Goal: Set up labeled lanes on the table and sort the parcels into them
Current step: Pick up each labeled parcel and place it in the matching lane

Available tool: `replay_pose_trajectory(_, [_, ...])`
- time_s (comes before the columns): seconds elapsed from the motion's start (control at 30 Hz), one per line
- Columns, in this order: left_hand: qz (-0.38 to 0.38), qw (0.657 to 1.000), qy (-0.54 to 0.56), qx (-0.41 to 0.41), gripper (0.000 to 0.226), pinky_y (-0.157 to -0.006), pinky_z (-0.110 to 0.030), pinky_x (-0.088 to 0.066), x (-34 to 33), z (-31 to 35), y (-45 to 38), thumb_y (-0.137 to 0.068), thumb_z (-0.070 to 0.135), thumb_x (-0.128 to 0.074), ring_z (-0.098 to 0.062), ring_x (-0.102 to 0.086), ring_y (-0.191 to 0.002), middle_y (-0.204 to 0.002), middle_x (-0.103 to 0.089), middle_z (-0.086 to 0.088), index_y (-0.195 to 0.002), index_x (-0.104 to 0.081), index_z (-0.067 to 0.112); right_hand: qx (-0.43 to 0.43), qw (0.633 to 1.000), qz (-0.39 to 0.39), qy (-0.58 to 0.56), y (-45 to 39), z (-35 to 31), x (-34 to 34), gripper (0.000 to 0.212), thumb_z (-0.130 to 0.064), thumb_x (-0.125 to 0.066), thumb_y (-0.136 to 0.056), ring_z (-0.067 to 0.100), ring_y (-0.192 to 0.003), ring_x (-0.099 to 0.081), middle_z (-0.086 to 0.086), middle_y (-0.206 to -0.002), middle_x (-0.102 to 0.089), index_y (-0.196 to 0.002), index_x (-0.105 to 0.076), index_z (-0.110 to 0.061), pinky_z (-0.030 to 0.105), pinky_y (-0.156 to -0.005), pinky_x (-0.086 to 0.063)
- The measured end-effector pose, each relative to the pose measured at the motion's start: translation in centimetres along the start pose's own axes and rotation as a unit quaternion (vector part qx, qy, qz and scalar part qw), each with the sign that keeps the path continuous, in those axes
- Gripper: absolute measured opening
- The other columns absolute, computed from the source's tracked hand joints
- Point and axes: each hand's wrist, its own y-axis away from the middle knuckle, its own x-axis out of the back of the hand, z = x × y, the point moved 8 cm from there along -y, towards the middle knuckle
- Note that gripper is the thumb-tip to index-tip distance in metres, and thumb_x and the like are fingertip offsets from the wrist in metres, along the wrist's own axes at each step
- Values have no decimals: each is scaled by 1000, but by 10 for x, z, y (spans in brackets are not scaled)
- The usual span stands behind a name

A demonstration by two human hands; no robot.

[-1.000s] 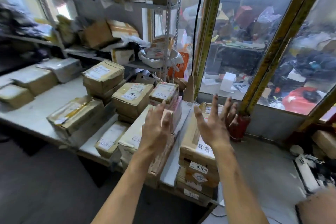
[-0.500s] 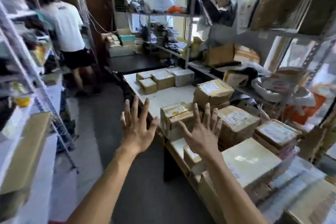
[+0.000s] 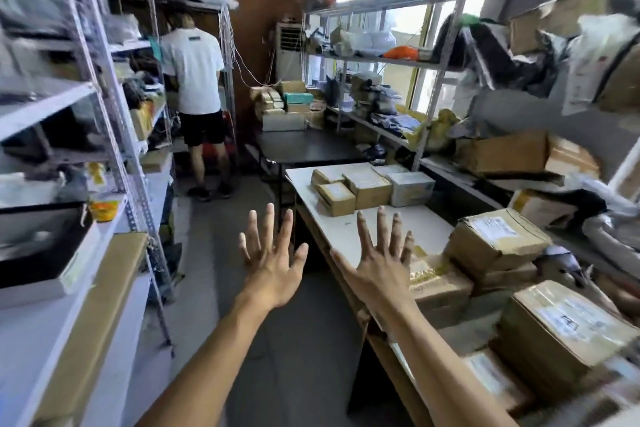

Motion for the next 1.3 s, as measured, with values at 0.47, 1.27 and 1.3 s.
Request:
replay_pose_trajectory(0.47, [-5, 1000, -17, 23, 77, -121, -52, 18, -7, -82, -81, -100, 65, -26, -20, 43, -144, -159, 42, 8, -157, 20, 41, 50, 998, -14, -28, -96, -77, -56, 85, -80, -18, -96, 24, -150, 39, 1, -168, 30, -160, 21, -39, 49, -121, 24])
replay_pose_trajectory(1.27, [-3, 998, -43, 51, 75, -118, -54, 24, -88, -89, -349, -100, 66, -25, -19, 42, -145, -163, 33, 14, -159, 14, 40, 64, 995, -54, -63, -367, -68, -142, 85, -81, -16, -95, 29, -154, 29, 0, -169, 29, -161, 16, -39, 55, -124, 14])
replay_pose_trajectory(1.3, [-5, 998, -41, 53, 75, -118, -55, 24, -93, -89, -358, -100, 66, -25, -19, 42, -145, -163, 33, 13, -159, 14, 40, 62, 995, -57, -62, -375, -66, -145, 85, -81, -15, -95, 29, -154, 29, 0, -168, 30, -161, 17, -39, 55, -124, 14])
